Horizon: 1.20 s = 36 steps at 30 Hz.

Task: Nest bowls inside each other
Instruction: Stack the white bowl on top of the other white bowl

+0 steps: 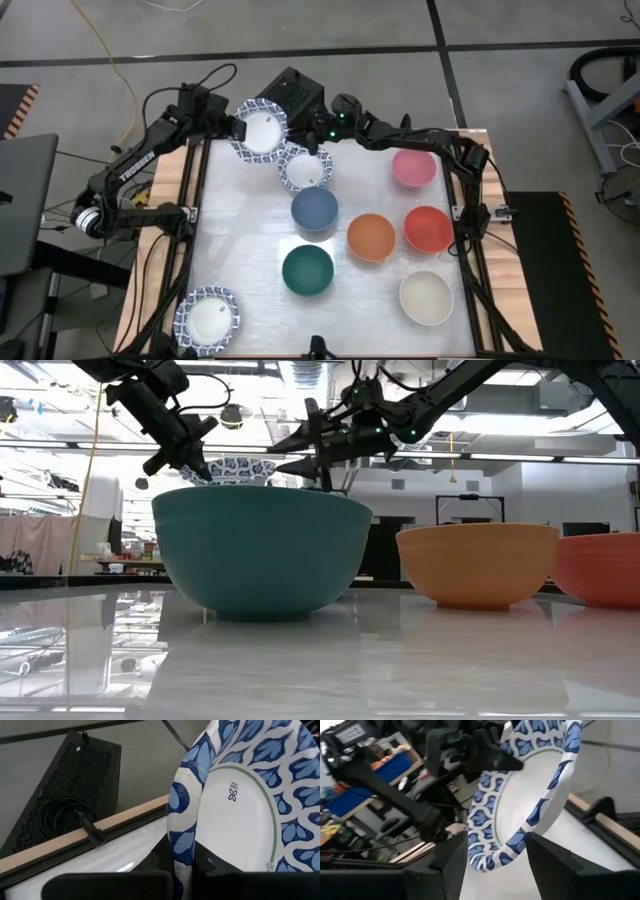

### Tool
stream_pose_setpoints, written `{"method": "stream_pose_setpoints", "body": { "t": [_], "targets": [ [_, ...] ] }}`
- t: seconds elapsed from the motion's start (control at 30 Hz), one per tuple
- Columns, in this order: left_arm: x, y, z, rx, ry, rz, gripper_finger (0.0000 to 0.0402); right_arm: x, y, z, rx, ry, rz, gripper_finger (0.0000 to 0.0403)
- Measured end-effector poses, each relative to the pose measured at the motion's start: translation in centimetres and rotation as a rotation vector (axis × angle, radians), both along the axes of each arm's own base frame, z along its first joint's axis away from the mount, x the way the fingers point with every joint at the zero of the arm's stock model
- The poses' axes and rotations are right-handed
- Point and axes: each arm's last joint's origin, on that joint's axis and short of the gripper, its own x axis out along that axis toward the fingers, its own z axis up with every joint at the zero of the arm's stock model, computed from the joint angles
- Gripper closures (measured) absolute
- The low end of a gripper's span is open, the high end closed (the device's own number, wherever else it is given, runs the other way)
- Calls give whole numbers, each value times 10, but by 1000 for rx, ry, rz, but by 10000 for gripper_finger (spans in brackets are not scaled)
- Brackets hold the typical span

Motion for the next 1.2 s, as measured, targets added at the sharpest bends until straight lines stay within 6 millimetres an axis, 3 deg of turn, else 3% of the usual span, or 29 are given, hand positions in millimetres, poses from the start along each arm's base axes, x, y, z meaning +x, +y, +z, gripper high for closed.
{"method": "stream_pose_setpoints", "body": {
  "t": [0.7, 1.2],
  "targets": [
    [7, -4, 2, 31, -2, -60, 401, -8, -19, -7, 40, 53, -175, 179],
    [25, -8, 0, 65, 8, -109, 401, 2, -1, -11, 34, 93, -260, 194]
  ]
}}
